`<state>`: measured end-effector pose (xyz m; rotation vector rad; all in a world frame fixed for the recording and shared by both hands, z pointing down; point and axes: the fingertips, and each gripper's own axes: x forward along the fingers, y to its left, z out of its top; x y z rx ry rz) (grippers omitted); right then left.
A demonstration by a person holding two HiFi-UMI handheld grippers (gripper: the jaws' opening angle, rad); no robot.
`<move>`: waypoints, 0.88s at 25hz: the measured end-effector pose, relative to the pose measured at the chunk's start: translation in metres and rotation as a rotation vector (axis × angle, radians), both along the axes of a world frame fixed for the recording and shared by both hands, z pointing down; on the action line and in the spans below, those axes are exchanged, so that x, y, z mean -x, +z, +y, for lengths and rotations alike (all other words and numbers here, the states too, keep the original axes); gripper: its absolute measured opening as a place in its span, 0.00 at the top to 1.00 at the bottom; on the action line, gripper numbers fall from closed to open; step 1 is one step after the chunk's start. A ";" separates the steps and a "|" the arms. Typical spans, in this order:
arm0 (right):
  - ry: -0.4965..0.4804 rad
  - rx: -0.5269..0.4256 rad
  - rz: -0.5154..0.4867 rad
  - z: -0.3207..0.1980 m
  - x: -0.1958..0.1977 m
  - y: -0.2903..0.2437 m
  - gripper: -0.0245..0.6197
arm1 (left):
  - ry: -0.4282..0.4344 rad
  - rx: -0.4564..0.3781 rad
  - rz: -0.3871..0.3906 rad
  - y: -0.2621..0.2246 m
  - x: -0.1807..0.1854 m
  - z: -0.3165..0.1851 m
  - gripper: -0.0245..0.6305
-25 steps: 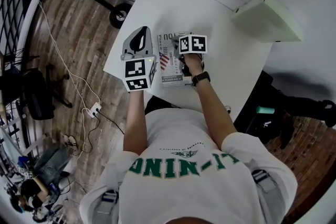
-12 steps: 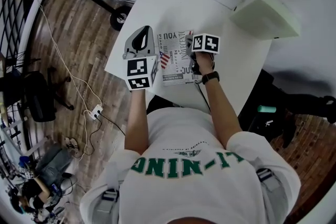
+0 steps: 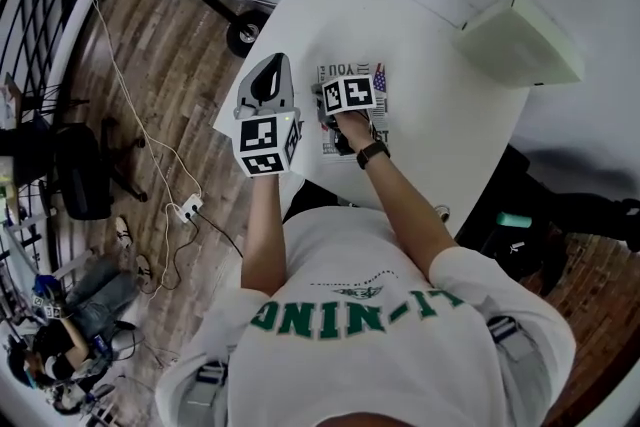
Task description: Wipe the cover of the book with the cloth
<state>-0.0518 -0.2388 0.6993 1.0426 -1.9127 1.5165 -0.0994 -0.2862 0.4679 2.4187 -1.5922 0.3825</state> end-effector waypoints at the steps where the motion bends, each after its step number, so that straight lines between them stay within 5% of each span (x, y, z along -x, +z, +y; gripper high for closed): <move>1: 0.003 -0.001 0.002 0.001 -0.001 0.001 0.91 | -0.001 0.002 -0.002 0.000 0.002 0.001 0.94; 16: 0.290 -0.016 0.090 0.008 -0.157 -0.002 0.91 | 0.067 -0.008 0.004 -0.003 -0.030 0.008 0.94; 22: 0.288 -0.030 0.142 0.007 -0.166 -0.002 0.91 | 0.055 -0.012 0.007 -0.003 -0.026 0.012 0.94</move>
